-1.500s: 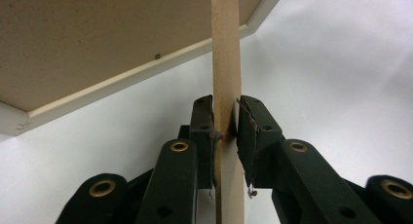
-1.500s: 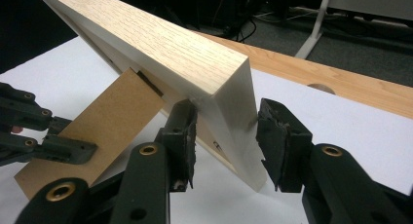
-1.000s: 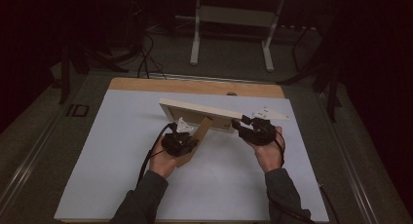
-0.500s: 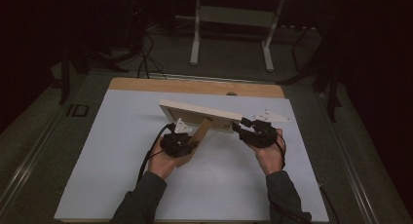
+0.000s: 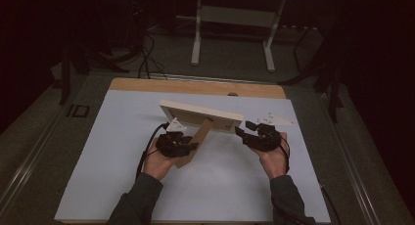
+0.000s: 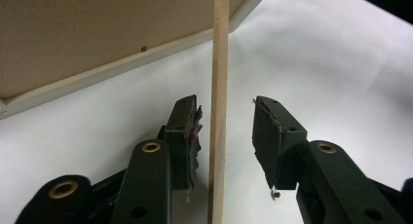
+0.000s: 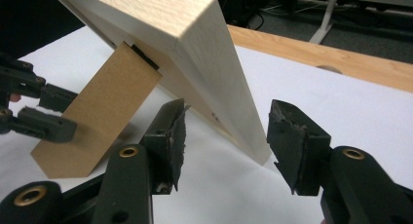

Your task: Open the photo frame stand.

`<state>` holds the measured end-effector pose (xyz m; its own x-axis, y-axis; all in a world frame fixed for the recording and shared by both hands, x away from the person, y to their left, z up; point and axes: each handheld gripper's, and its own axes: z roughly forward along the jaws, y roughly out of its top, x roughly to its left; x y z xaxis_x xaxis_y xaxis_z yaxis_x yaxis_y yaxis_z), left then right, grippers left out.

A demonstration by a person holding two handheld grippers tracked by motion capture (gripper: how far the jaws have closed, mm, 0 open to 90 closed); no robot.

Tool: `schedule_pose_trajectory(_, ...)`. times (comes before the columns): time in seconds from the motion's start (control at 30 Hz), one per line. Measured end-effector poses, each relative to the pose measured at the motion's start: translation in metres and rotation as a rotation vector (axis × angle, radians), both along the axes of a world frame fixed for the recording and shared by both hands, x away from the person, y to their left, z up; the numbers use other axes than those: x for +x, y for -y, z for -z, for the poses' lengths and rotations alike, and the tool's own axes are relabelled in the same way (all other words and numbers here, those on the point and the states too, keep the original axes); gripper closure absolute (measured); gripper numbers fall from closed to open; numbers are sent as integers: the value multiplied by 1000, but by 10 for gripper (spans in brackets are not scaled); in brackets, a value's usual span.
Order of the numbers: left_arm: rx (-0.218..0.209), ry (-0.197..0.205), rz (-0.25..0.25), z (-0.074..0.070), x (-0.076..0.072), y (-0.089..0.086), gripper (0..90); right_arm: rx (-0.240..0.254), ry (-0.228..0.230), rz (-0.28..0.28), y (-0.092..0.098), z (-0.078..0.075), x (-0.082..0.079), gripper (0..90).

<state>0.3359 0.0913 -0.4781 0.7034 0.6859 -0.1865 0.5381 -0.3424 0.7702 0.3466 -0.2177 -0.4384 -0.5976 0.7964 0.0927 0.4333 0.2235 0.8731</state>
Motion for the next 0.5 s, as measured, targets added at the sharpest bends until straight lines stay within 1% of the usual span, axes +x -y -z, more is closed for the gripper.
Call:
schedule_pose_trajectory(0.03, -13, -4, -2, 0, 0, -2, 613, 5, -4, -4, 1, 1, -1, 473)
schedule_pose_trajectory(0.17, -51, -14, -7, -1, -1, -8, 593, -8, -3, 7, 4, 3, -5, 458)
schedule_pose_trajectory(0.23, -72, -19, -12, -1, -1, -12, 588, -6, -10, 2, 6, 5, -6, 452)
schedule_pose_trajectory(0.37, -97, -21, -23, -1, -1, -20, 576, -17, -20, -1, 8, 11, -8, 447)
schedule_pose_trajectory(0.5, -143, -21, -41, -2, -2, -27, 571, -30, -31, 4, 10, 18, -9, 447)
